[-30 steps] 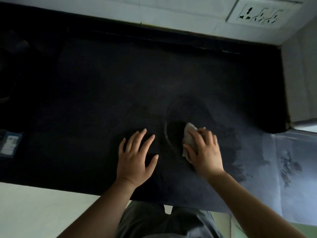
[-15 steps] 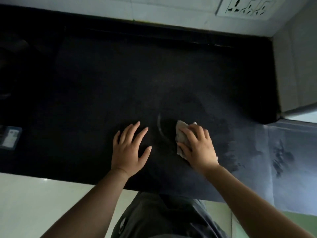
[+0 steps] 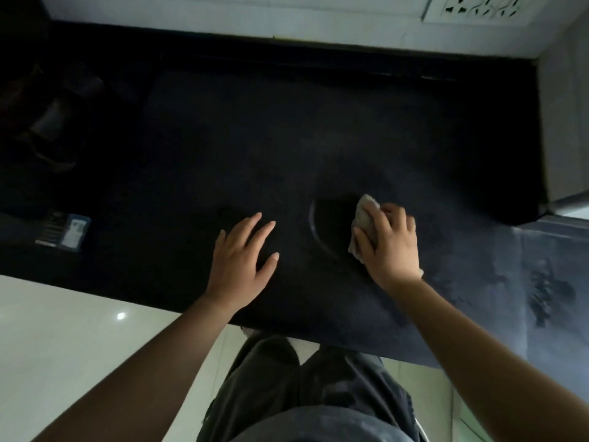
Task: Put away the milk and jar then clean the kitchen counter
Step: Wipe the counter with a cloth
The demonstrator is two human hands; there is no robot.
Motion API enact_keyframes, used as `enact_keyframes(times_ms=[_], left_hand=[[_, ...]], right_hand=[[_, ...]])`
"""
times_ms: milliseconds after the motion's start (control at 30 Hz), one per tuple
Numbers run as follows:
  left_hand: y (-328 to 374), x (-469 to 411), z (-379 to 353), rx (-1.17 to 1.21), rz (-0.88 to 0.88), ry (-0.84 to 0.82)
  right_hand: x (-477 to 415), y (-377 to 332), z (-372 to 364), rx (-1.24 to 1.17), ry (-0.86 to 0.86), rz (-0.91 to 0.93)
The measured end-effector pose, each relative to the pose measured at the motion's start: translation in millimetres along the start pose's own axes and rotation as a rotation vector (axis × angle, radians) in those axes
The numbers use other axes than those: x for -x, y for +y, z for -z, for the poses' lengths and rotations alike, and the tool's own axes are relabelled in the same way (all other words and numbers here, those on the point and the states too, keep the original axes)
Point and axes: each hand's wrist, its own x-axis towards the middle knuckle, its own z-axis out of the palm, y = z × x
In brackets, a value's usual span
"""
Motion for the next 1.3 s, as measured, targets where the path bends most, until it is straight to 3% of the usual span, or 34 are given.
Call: enact_keyframes(times_ms=[233, 367, 500, 567, 833, 900, 1100, 1200, 1300], left_hand=[[-79.1, -21.7, 24.5, -0.054, -0.085, 0.010], [-120.6, -45.2, 29.9, -0.097, -0.158, -0.032], [-149.3, -61.8, 28.1, -0.123, -0.194, -0.042], [-153.2, -64.0, 26.0, -0.107, -0.198, -0.022], [-156.6, -64.7, 24.6, -0.063, -0.196, -0.014], [-157.1, -65.1, 24.1, -0.059, -0.202, -0.013], [-156.9, -67.9, 24.5, -0.066, -0.200, -0.031], [-157.6, -68.0, 25.6, -0.072, -0.198, -0.027], [-157.7, -68.1, 25.5, -0.064, -0.189, -0.034]], right_hand=[[39.7, -63.6, -41.1, -0.016, 0.173, -0.253], [10.8, -92.2, -56.2, 0.036, 0.213, -0.225], [-38.0, -93.7, -59.6, 0.033, 0.383, -0.610], [-52.7, -102.1, -66.2, 0.049, 0.423, -0.707], [3.6, -155.2, -97.3, 0.031, 0.191, -0.192], [19.1, -148.4, -95.3, 0.047, 0.235, -0.218], [-69.8, -138.2, -91.3, 0.079, 0.383, -0.702], [-94.7, -162.5, -103.6, 0.099, 0.275, -0.520], [-51.9, -185.8, -115.9, 0.048, 0.157, -0.233]])
